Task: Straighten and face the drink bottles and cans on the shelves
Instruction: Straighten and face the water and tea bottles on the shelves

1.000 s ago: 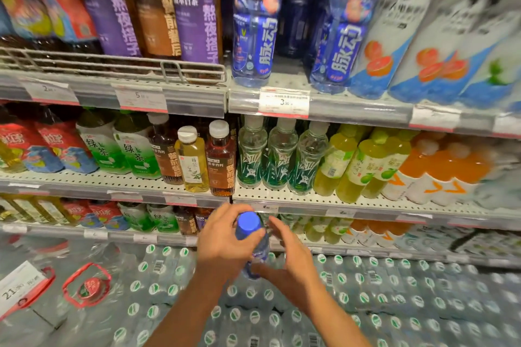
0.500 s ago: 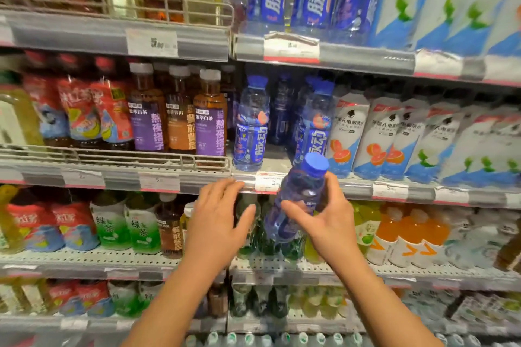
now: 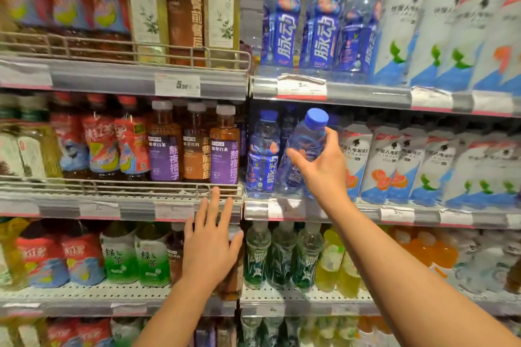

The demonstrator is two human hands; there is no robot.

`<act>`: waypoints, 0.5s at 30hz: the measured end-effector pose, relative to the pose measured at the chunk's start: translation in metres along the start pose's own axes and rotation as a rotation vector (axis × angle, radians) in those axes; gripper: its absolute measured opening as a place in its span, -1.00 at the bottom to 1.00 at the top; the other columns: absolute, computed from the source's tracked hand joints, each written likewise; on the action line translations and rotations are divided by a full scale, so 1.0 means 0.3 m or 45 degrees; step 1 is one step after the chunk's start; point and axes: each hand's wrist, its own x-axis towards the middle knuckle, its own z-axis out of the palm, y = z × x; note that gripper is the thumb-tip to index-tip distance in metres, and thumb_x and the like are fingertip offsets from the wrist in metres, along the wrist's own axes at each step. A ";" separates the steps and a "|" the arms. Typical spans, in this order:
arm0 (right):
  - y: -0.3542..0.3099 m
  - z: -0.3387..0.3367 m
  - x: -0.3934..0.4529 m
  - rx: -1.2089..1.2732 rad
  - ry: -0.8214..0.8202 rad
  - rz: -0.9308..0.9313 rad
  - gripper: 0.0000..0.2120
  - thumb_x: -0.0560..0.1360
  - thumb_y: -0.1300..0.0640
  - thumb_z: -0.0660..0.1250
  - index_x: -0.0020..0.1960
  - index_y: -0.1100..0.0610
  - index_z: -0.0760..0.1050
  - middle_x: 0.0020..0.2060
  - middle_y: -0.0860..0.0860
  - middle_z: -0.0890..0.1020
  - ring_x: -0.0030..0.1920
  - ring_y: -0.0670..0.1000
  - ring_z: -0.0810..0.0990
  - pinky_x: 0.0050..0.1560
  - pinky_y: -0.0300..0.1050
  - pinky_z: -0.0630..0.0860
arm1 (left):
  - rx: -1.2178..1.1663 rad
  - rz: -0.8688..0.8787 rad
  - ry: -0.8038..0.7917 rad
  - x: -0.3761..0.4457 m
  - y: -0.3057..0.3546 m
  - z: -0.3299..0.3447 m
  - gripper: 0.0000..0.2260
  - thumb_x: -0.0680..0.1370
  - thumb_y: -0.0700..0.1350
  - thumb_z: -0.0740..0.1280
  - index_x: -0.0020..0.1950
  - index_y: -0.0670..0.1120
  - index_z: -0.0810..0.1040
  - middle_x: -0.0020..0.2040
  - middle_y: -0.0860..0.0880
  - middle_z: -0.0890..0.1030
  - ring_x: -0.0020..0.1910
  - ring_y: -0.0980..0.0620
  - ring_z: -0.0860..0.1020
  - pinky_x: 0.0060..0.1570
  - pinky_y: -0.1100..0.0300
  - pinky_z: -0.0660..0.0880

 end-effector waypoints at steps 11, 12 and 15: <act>-0.051 0.062 0.071 -1.031 -0.033 -0.167 -0.01 0.40 -0.49 0.28 0.51 0.20 0.13 0.03 0.17 0.63 -0.06 0.28 0.67 -0.29 0.05 0.45 | -0.010 0.016 0.013 -0.001 -0.002 -0.005 -0.33 0.61 0.32 0.03 0.67 0.10 0.03 0.65 0.03 -0.33 0.65 -0.13 -0.02 0.51 -0.19 0.24; -0.057 0.062 0.083 -1.114 -0.055 -0.181 -0.03 0.40 -0.50 0.26 0.49 0.21 0.18 0.02 0.17 0.64 -0.05 0.28 0.67 -0.27 0.05 0.47 | -0.008 0.016 0.015 -0.001 -0.002 -0.003 -0.33 0.61 0.33 0.03 0.67 0.10 0.02 0.65 0.03 -0.34 0.65 -0.13 -0.02 0.51 -0.19 0.24; -0.066 0.060 0.116 -1.209 -0.130 -0.138 -0.11 0.43 -0.45 0.31 0.43 0.23 0.28 0.04 0.17 0.67 0.02 0.27 0.67 -0.26 0.02 0.43 | -0.011 0.015 0.021 0.001 -0.003 0.001 -0.31 0.59 0.35 0.02 0.67 0.11 0.03 0.65 0.04 -0.35 0.66 -0.12 -0.05 0.52 -0.19 0.23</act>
